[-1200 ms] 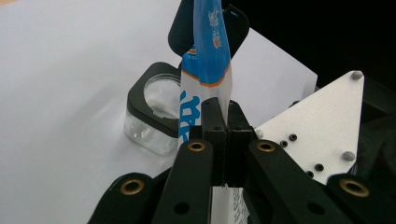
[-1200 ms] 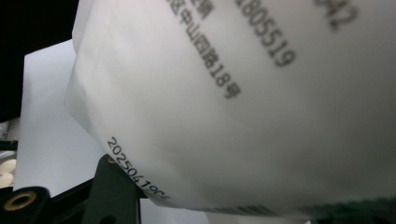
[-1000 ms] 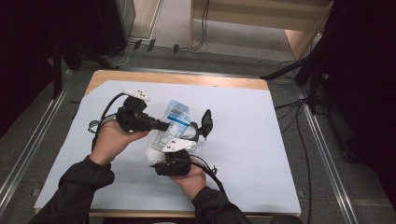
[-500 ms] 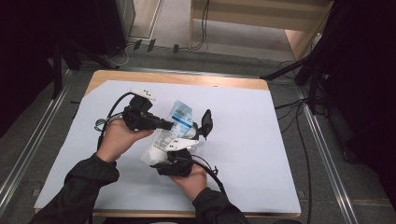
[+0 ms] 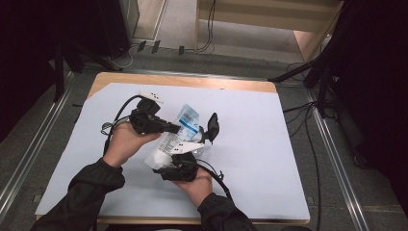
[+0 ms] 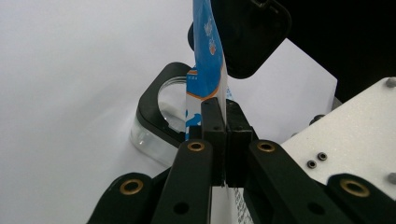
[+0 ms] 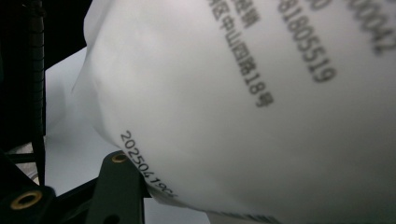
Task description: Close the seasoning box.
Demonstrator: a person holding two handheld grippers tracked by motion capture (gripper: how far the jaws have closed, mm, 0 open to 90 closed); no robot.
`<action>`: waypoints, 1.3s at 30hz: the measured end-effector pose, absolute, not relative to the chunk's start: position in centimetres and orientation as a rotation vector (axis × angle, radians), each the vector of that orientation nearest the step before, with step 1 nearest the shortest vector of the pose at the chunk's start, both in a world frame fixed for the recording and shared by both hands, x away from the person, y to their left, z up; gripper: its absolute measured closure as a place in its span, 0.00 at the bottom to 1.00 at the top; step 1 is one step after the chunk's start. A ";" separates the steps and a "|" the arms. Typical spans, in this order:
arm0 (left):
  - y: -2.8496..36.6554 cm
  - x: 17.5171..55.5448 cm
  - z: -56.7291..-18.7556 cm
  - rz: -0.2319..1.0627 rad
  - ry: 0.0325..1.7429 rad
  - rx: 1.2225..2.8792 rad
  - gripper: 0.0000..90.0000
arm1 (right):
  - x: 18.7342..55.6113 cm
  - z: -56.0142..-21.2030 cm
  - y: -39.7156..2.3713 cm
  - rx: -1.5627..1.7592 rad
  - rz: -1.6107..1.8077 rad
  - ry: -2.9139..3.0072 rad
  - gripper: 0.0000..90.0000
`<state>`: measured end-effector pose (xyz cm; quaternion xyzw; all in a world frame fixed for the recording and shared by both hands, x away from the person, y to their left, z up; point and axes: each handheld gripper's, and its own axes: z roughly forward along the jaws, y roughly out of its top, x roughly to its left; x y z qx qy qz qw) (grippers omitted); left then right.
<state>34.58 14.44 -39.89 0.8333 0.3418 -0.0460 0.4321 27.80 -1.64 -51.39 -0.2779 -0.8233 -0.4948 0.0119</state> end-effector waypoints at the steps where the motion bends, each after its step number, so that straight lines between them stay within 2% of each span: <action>1: 14.4 34.6 -39.9 -0.117 0.852 2.076 1.00 | 27.8 -51.4 -1.7 -0.868 -1.544 -2.566 0.54; 7: 14.2 34.8 -39.9 -0.104 0.849 2.072 1.00 | 28.0 -51.2 -1.9 -0.878 -1.559 -2.518 0.58; 20: 14.2 34.8 -40.4 -0.146 0.851 2.078 0.95 | 28.1 -51.2 -1.8 -0.894 -1.579 -2.409 0.59; 30: 14.0 34.8 -40.7 -0.128 0.876 2.099 1.00 | 28.1 -51.2 -1.4 -0.875 -1.561 -2.432 0.58; 39: 13.9 35.2 -40.5 -0.141 0.892 2.099 1.00 | 28.1 -50.9 -1.4 -0.857 -1.556 -2.452 0.59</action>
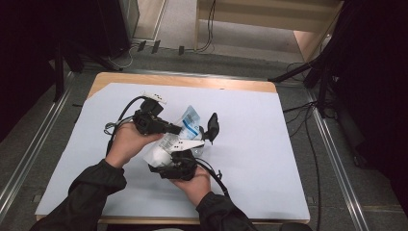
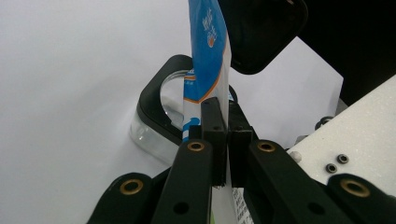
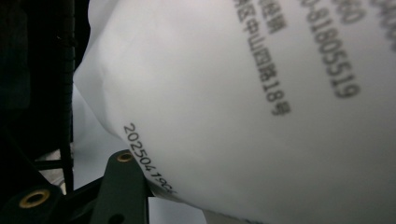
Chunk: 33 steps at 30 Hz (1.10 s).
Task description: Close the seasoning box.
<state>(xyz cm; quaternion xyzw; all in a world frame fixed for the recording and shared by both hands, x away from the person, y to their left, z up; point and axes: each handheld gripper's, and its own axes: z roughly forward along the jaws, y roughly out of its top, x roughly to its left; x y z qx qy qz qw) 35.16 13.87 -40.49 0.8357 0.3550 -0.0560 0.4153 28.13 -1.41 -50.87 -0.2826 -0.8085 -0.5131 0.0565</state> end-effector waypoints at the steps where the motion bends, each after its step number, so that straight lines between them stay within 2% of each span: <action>1: 13.8 35.3 -40.5 -0.155 0.893 2.092 1.00 | 28.2 -50.8 -1.4 -0.860 -1.560 -2.445 0.59; 6: 13.7 35.4 -40.5 -0.152 0.900 2.097 1.00 | 28.4 -50.8 -1.5 -0.870 -1.572 -2.386 0.59; 10: 13.5 35.2 -40.5 -0.163 0.891 2.104 0.95 | 28.6 -50.6 -1.8 -0.888 -1.593 -2.301 0.59; 15: 13.6 35.0 -40.4 -0.142 0.889 2.127 1.00 | 28.5 -50.6 -1.8 -0.889 -1.585 -2.328 0.60; 22: 13.5 35.0 -40.5 -0.131 0.885 2.126 1.00 | 28.5 -50.6 -1.6 -0.891 -1.578 -2.365 0.59; 27: 13.4 35.0 -40.6 -0.119 0.903 2.128 1.00 | 28.1 -50.5 -1.1 -0.875 -1.557 -2.473 0.55; 33: 13.5 34.9 -40.6 -0.117 0.896 2.118 1.00 | 28.2 -50.5 -1.3 -0.885 -1.567 -2.450 0.59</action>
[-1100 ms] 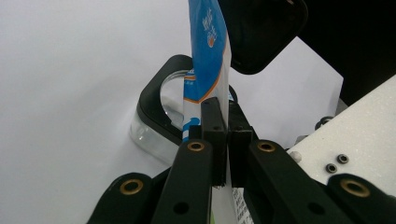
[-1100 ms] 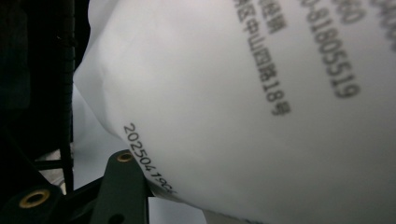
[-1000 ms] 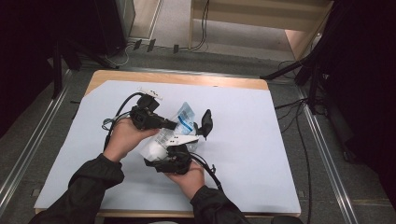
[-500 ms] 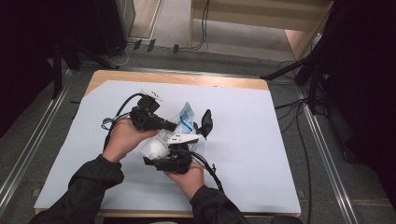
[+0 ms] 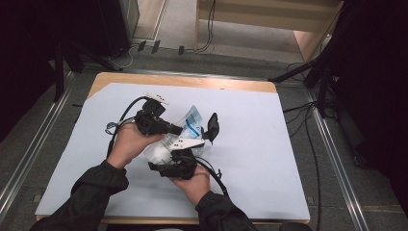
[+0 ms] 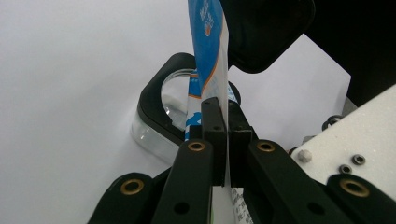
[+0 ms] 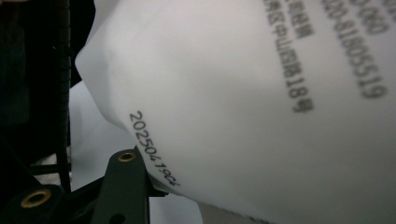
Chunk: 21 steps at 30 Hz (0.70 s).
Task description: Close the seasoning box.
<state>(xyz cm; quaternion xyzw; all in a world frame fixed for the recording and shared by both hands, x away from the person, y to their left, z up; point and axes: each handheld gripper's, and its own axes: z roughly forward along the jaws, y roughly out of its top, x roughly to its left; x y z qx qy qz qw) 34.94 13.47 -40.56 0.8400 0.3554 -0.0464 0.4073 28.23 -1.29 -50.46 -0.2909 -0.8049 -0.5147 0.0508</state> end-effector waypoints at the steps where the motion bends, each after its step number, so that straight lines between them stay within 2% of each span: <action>1: 13.5 34.9 -40.6 -0.120 0.897 2.114 1.00 | 28.3 -50.5 -1.3 -0.890 -1.566 -2.432 0.59; 13: 14.1 34.5 -40.4 -0.129 0.893 2.098 0.95 | 28.5 -50.4 -1.6 -0.896 -1.599 -2.325 0.60; 21: 14.1 34.2 -40.3 -0.098 0.907 2.121 1.00 | 28.4 -50.4 -1.4 -0.886 -1.601 -2.309 0.60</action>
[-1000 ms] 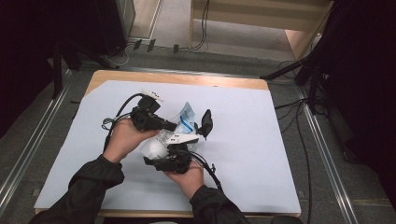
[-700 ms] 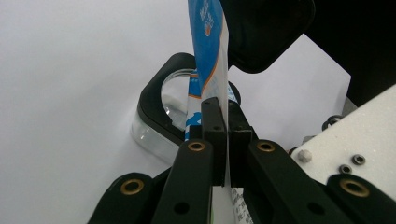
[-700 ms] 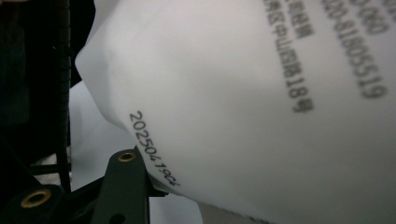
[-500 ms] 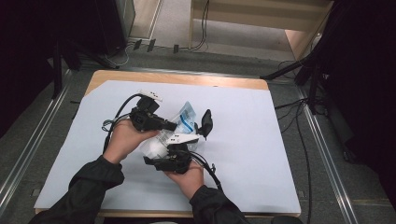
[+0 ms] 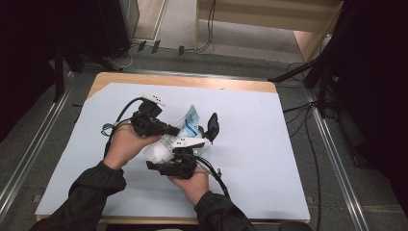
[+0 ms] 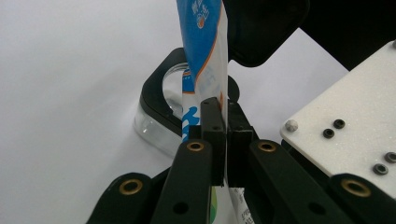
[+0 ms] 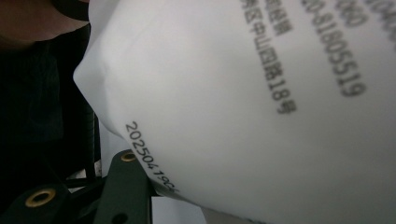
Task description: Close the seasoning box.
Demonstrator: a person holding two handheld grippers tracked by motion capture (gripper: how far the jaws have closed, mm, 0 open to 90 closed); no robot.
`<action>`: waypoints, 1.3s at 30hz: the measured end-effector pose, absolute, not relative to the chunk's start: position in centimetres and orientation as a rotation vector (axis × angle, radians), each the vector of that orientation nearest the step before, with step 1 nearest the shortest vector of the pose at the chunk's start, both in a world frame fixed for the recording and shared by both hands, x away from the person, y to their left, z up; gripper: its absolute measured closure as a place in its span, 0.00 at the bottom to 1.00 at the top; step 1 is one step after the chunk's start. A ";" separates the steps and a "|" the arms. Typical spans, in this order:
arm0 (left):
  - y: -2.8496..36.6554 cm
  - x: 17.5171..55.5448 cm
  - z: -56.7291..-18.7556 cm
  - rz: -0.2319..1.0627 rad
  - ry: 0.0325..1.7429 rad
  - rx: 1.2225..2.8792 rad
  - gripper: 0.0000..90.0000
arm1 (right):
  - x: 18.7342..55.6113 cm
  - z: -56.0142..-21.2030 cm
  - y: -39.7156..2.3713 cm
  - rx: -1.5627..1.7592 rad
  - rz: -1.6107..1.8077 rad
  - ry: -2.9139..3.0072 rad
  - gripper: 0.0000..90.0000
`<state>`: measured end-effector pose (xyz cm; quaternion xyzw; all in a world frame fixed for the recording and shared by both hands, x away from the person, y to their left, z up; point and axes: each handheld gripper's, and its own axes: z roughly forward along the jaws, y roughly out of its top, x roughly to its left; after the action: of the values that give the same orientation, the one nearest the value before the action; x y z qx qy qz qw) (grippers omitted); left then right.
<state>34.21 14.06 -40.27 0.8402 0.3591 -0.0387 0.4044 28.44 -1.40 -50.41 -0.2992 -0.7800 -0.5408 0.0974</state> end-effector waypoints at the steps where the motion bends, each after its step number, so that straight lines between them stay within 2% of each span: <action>1: 14.0 34.2 -40.3 -0.102 0.908 2.121 1.00 | 28.4 -50.4 -1.4 -0.883 -1.597 -2.316 0.60; 8: 13.9 34.2 -40.2 -0.092 0.931 2.124 1.00 | 27.9 -50.1 -0.9 -0.856 -1.590 -2.442 0.57; 21: 14.0 34.1 -40.0 -0.094 0.913 2.100 1.00 | 28.1 -50.0 -1.3 -0.877 -1.628 -2.342 0.61; 32: 14.3 33.7 -39.7 -0.112 0.908 2.127 0.92 | 28.3 -50.0 -1.4 -0.897 -1.630 -2.282 0.61; 39: 13.9 33.4 -39.8 -0.054 0.913 2.155 1.00 | 28.5 -50.1 -1.4 -0.905 -1.632 -2.263 0.61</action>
<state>33.44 13.94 -39.75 0.8477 0.3592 -0.0212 0.3897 28.47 -1.40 -50.06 -0.3067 -0.7674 -0.5534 0.1039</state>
